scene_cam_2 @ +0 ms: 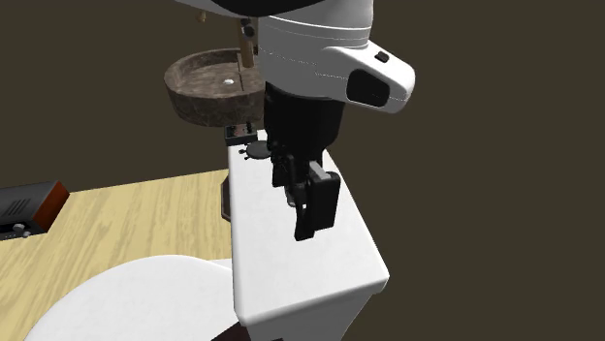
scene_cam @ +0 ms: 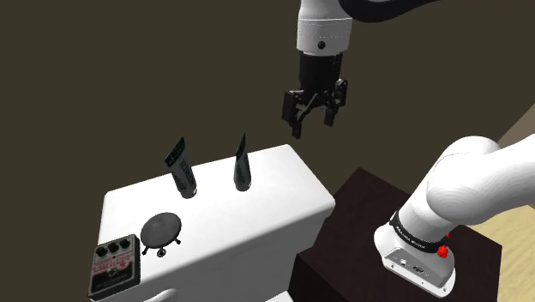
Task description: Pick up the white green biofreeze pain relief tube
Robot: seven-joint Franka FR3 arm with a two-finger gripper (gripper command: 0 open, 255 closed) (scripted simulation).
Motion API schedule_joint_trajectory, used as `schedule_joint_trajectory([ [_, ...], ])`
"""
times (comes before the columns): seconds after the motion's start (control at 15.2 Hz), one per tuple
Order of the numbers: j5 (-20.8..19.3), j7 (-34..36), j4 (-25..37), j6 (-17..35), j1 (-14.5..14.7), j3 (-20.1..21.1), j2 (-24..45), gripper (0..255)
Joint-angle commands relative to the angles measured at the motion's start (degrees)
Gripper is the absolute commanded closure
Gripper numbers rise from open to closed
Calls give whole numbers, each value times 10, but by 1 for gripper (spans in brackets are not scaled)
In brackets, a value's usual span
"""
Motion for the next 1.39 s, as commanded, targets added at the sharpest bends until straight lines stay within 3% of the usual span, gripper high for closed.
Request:
schedule_joint_trajectory([
  [0.0,24,57,20,5,-5,25,22,0],
  [0.4,70,219,95,42,-29,100,115,0],
  [0.73,75,359,173,83,-52,162,213,0],
  [1.06,37,507,264,128,-65,217,333,0],
  [1.32,-22,630,348,157,-49,237,440,0],
])
